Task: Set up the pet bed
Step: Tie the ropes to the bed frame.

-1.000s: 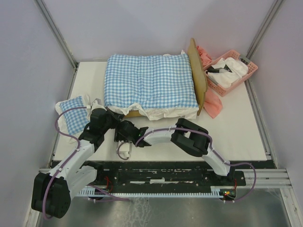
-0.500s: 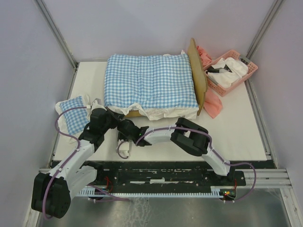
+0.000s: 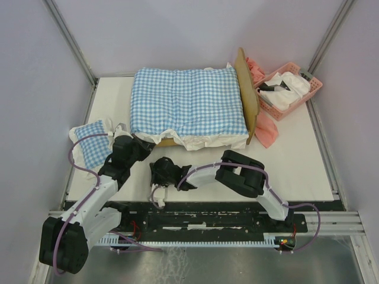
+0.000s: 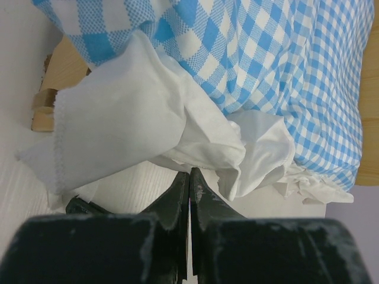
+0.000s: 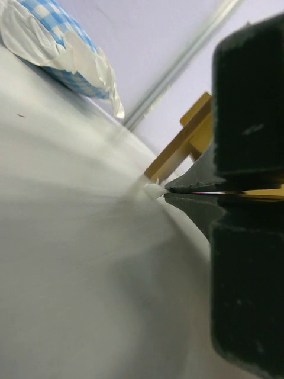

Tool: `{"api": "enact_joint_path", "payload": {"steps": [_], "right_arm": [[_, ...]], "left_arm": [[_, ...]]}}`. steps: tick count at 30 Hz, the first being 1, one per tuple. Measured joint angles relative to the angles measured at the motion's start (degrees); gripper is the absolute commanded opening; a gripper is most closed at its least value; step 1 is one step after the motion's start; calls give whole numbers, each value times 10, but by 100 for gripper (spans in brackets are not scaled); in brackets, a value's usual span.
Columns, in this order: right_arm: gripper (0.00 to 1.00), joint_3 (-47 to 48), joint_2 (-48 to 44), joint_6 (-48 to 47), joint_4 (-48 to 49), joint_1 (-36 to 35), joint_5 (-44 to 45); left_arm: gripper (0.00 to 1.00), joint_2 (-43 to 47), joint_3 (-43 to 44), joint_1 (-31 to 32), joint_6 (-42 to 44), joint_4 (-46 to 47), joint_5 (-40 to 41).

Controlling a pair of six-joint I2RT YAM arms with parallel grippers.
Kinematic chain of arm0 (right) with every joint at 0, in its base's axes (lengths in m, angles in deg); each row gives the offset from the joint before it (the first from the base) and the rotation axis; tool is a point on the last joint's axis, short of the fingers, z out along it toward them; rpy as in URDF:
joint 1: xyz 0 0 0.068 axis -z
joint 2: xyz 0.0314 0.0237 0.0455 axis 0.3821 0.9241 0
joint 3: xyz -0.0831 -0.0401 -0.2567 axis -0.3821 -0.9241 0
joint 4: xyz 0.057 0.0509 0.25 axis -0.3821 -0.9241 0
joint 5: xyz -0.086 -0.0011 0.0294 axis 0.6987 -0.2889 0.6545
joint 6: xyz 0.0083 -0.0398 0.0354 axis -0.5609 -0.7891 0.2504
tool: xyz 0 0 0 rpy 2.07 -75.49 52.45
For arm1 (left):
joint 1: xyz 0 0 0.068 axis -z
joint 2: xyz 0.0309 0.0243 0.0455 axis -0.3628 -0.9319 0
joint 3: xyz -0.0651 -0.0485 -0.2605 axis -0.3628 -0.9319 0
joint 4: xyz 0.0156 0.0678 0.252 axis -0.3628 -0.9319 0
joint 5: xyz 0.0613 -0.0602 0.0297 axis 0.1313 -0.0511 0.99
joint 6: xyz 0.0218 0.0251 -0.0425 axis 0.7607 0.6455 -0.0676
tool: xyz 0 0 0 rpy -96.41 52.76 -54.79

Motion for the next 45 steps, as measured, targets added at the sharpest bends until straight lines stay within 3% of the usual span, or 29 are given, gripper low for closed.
{"api": "enact_joint_path", "payload": {"steps": [16,25,39,45], "right_arm": [[2,-56,-75,523,118,18,22],[2,-107,-115,743,170,105,-37],[2,-104,-127,1078,176,146,-185],[2,-97,-127,1217,194,148,-207]], "left_arm": [[3,39,-4,-12,6,-52,17],[3,47,-5,-30,12,-77,19],[3,101,-55,-42,17,-112,67],[3,111,-72,-43,17,-116,78]]}}
